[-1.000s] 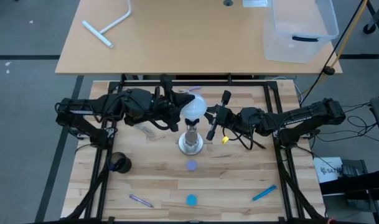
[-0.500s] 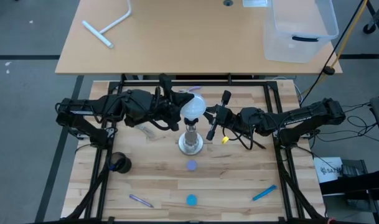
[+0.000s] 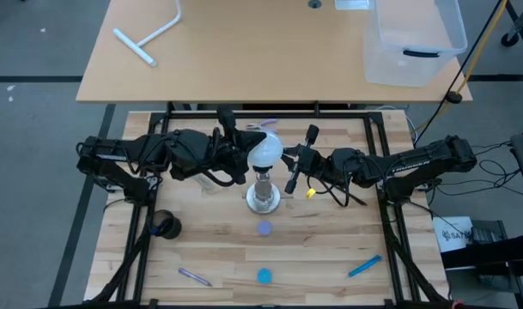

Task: Screw lightbulb
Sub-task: Insert the lightbulb into the silver lamp socket

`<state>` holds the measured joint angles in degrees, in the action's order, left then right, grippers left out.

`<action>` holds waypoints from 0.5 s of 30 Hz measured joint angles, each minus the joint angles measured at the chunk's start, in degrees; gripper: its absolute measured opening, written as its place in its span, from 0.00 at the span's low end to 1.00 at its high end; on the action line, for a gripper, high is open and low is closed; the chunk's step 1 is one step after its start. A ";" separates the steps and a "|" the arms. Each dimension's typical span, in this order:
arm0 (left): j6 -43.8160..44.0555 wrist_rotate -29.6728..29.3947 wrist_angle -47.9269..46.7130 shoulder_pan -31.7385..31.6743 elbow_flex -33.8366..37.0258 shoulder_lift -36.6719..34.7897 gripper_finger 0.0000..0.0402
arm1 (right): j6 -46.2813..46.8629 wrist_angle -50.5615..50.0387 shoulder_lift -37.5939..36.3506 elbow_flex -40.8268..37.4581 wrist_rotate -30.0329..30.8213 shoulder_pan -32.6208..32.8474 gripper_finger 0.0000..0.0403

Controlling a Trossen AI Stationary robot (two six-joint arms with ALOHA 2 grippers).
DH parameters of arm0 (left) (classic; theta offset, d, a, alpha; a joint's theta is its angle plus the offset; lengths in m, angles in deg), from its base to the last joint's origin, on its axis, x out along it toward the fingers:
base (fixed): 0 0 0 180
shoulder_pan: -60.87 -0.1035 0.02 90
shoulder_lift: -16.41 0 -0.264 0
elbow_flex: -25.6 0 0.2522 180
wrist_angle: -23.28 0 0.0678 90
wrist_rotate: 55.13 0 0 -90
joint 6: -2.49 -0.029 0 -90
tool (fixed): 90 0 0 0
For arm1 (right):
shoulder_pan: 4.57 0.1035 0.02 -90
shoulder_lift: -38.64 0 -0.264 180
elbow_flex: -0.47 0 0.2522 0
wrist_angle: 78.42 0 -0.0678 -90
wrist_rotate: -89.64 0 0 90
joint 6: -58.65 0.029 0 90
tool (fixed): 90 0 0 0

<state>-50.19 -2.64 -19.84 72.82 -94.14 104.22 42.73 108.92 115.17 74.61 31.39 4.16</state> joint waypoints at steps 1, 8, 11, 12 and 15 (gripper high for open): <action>-0.08 -0.29 0.04 0.16 0.00 0.00 0.00 | 0.00 0.00 0.00 0.00 0.00 0.00 0.00; -0.06 -0.96 0.17 0.17 0.00 0.00 0.00 | 0.02 0.00 0.00 0.00 -0.02 -0.02 0.00; -0.08 -1.27 0.17 0.24 0.00 0.00 0.00 | 0.02 0.00 0.00 0.00 -0.02 0.00 0.00; -0.06 -1.38 0.17 0.37 0.00 0.00 0.00 | 0.02 0.00 0.00 0.00 -0.02 0.00 0.00; -0.16 -1.80 0.22 0.55 0.00 0.00 0.00 | 0.02 0.00 0.00 0.00 -0.02 -0.02 0.00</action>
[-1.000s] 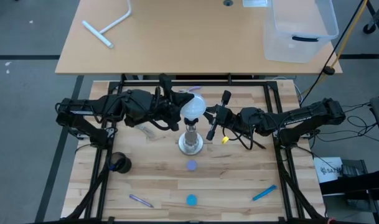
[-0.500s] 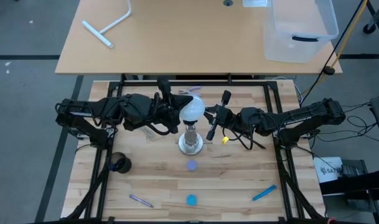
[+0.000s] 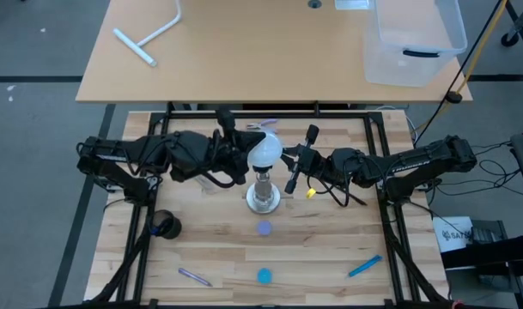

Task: Screw lightbulb
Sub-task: Insert the lightbulb into the silver lamp socket

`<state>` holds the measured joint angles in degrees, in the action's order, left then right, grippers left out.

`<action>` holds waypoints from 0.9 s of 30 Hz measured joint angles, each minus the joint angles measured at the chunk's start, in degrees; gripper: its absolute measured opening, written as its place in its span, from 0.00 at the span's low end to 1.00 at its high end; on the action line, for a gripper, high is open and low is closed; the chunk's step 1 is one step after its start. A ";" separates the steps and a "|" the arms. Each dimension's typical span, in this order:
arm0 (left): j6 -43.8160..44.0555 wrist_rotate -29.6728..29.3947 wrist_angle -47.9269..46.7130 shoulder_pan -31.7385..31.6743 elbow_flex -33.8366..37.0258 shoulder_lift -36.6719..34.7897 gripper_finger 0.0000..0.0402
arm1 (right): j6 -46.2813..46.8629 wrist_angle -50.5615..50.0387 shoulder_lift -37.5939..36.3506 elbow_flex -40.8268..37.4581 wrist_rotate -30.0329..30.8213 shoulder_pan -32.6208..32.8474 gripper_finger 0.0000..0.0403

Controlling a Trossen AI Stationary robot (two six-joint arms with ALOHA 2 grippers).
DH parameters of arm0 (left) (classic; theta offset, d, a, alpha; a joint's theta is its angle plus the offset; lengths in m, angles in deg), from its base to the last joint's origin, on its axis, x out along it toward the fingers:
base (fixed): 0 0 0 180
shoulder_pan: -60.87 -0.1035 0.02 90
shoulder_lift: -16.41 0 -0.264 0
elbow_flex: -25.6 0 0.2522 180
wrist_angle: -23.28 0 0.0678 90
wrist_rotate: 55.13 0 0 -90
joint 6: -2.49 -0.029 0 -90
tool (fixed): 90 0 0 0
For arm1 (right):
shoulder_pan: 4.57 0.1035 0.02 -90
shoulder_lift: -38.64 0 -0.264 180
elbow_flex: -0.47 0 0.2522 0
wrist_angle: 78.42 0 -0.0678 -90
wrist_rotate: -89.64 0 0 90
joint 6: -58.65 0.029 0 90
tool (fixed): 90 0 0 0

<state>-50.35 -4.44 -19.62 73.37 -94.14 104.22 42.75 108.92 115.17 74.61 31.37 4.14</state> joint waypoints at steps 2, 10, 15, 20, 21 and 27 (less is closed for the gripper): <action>-0.06 -0.41 0.00 0.36 -0.02 0.00 0.00 | 0.00 0.00 0.00 0.00 0.00 0.01 0.00; -0.19 -0.59 0.09 1.32 -0.04 -0.02 0.00 | 0.00 0.00 0.00 0.00 0.00 0.00 0.00; 0.12 -1.47 1.54 1.29 -0.04 -0.02 0.00 | 0.00 0.00 0.00 0.00 0.00 0.02 0.00; 1.68 -1.70 1.56 0.74 -0.04 -0.02 0.00 | 0.00 0.00 0.00 0.00 0.00 0.02 0.00; 2.00 -1.73 1.39 0.58 -0.04 -0.02 0.00 | 0.00 0.00 0.00 0.00 0.00 0.02 0.00; 1.65 -2.66 2.46 0.54 -0.07 -0.02 0.00 | 0.00 -0.01 0.00 0.00 0.00 0.02 0.00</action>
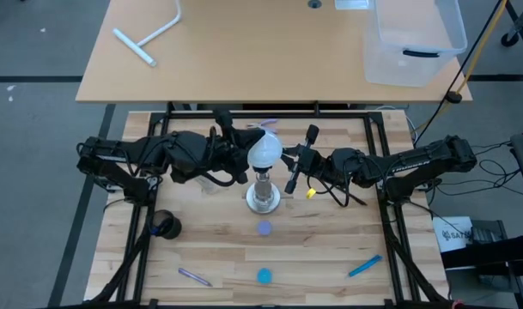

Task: Screw lightbulb
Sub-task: Insert the lightbulb into the silver lamp socket

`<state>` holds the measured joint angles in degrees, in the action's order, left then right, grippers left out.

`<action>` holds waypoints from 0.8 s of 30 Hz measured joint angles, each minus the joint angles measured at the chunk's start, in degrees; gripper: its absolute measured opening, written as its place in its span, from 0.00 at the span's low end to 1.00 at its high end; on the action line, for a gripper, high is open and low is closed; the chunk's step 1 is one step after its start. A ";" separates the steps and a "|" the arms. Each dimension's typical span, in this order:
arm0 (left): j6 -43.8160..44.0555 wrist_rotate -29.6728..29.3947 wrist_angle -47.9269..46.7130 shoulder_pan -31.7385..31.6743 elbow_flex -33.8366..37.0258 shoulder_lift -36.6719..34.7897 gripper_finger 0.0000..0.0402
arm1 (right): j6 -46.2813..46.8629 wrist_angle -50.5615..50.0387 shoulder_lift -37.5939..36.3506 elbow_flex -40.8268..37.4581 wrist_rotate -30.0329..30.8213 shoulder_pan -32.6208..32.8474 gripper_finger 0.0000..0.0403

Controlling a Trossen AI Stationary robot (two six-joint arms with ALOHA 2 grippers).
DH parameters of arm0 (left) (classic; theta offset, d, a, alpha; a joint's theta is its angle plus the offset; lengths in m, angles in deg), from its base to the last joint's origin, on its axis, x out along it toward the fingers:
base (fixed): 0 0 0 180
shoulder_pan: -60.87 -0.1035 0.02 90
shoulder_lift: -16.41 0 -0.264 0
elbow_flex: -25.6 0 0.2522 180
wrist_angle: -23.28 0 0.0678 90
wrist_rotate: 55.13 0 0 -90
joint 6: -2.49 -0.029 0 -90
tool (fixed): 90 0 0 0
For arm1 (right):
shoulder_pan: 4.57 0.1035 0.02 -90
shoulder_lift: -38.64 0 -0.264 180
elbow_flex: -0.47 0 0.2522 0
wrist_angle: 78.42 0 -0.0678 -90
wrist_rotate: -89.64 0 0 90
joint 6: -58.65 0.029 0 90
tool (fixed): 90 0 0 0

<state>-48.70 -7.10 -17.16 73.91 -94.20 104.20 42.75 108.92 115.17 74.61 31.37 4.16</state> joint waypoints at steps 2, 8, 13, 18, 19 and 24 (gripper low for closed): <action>-0.65 -0.81 0.68 0.23 0.00 0.00 0.00 | -0.02 0.00 0.00 -0.01 0.00 0.00 0.00; -1.84 -6.12 1.07 2.07 -0.02 -0.95 0.00 | -1.00 -0.09 -0.02 -0.01 -0.01 0.00 0.00; 2.64 -9.96 -0.99 6.42 -0.02 -4.13 0.00 | -1.40 -0.91 -0.50 -0.04 -0.01 0.00 0.00; 11.70 -9.73 -7.48 11.37 -0.09 -6.81 0.00 | -1.77 -2.90 -2.23 -0.07 0.01 0.00 0.00; 13.71 -9.65 -9.21 12.18 -0.09 -7.05 0.00 | -1.78 -2.98 -2.69 -0.07 0.00 0.00 0.00; 22.18 -10.36 -13.10 14.10 1.82 -7.39 0.00 | -2.97 -3.38 -4.36 -0.07 0.02 0.00 0.00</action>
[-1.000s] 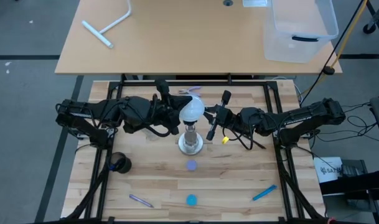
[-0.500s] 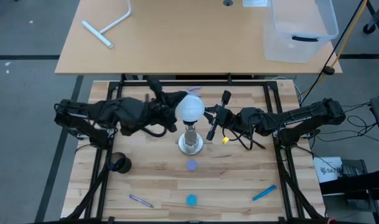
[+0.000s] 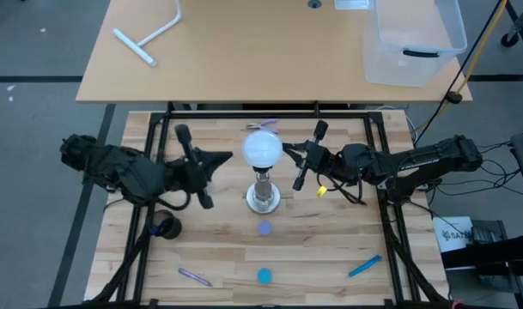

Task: Screw lightbulb
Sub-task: Insert the lightbulb into the silver lamp socket

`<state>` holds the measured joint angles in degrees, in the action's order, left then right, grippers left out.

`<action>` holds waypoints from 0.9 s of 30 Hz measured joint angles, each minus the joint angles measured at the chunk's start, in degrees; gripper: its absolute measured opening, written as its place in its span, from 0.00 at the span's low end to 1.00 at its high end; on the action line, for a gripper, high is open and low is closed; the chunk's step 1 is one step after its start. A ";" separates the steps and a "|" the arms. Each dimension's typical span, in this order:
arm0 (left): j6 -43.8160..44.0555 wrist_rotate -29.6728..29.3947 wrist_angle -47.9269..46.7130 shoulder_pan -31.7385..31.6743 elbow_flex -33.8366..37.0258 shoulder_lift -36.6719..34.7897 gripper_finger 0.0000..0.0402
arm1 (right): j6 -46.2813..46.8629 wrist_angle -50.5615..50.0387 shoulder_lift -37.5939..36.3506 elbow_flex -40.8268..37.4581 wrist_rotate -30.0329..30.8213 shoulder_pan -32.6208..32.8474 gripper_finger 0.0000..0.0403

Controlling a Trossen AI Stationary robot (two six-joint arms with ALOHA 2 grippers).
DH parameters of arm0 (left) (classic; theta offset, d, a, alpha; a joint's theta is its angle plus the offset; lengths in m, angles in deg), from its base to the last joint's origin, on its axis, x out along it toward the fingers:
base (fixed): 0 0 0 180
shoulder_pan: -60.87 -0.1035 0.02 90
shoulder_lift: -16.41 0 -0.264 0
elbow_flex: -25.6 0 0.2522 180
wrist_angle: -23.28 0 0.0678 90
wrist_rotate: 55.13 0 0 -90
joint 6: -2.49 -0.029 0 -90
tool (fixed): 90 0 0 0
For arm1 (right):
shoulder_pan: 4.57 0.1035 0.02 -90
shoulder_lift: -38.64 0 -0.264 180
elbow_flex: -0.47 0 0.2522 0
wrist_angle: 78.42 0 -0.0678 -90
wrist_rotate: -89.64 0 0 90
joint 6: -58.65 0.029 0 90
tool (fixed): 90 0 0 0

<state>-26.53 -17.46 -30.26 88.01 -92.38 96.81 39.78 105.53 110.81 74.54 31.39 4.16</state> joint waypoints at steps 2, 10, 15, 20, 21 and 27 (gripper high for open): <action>1.67 -2.05 1.52 0.00 2.76 0.11 0.00 | -0.49 -0.08 -0.21 0.00 0.00 0.00 0.00; 7.79 -7.33 15.89 0.09 18.93 -4.04 0.00 | -1.59 -0.50 -0.39 0.00 0.17 0.00 0.00; 6.83 -7.27 32.60 2.99 32.60 -12.56 0.00 | -1.79 -1.68 -1.15 0.00 1.45 0.00 0.00; 5.13 2.88 48.46 2.60 46.86 -20.68 0.00 | -2.25 -1.59 -1.32 0.00 1.38 0.00 0.00; 5.14 4.63 51.40 1.47 49.48 -21.90 0.00 | -2.67 -1.20 -1.34 0.00 1.36 0.00 0.00; 4.63 14.40 64.91 -5.77 58.92 -23.98 0.00 | -4.24 1.80 -1.39 0.06 1.37 -0.57 0.00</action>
<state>-21.89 -3.06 34.65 82.24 -33.46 72.83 35.54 107.33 109.42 74.60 32.75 3.59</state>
